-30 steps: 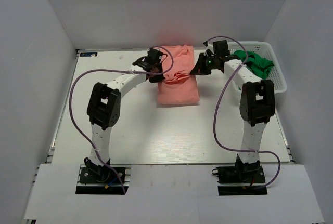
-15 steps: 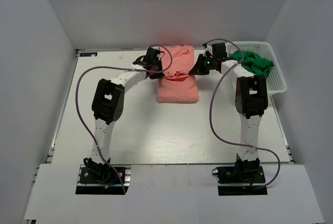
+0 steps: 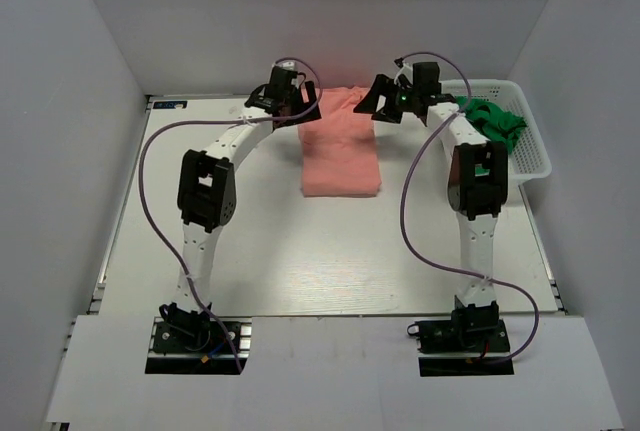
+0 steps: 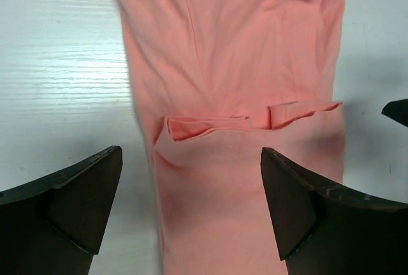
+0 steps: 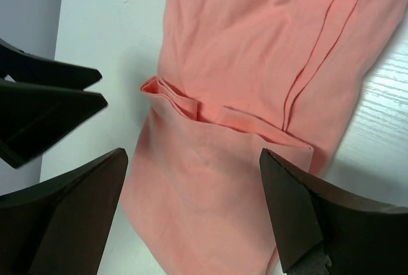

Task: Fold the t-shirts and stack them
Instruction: Fold the folded rectangular tshirt in 1/3 of the way, then grab one side of the 2/3 rectangular tshirt with both arms

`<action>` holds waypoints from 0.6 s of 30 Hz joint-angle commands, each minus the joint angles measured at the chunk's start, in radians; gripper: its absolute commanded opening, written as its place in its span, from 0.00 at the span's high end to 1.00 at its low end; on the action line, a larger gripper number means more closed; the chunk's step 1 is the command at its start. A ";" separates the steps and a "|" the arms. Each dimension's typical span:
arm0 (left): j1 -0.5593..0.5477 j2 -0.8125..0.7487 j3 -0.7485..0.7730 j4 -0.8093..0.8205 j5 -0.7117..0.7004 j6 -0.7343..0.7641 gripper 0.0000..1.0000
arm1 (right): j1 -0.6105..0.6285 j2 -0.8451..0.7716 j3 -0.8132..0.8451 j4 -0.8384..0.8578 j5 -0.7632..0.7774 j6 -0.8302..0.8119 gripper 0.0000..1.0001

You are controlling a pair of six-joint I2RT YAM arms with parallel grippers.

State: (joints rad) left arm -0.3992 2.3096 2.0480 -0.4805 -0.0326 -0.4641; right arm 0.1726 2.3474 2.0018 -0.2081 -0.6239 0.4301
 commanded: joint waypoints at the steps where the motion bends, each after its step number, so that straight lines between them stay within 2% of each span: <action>1: 0.008 -0.088 0.006 -0.064 0.011 0.001 0.01 | -0.005 -0.077 -0.027 -0.016 -0.034 -0.033 0.10; 5: -0.012 -0.223 -0.257 -0.024 0.103 -0.018 0.01 | -0.004 -0.255 -0.274 -0.030 -0.007 -0.088 0.10; 6: -0.012 -0.246 -0.302 -0.011 0.118 -0.018 0.01 | -0.005 -0.311 -0.434 0.008 0.007 -0.087 0.10; 10: -0.036 -0.302 -0.486 0.011 0.230 -0.064 0.01 | -0.004 -0.457 -0.668 0.041 0.055 -0.080 0.10; 14: -0.058 -0.323 -0.600 0.011 0.206 -0.074 0.02 | -0.005 -0.464 -0.768 0.046 0.061 -0.042 0.10; 18: -0.067 -0.323 -0.632 0.011 0.186 -0.083 0.17 | -0.005 -0.435 -0.810 0.081 0.058 -0.014 0.10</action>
State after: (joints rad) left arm -0.4660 2.0247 1.4448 -0.4618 0.1497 -0.5320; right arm 0.1707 1.9072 1.2129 -0.1921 -0.5732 0.3943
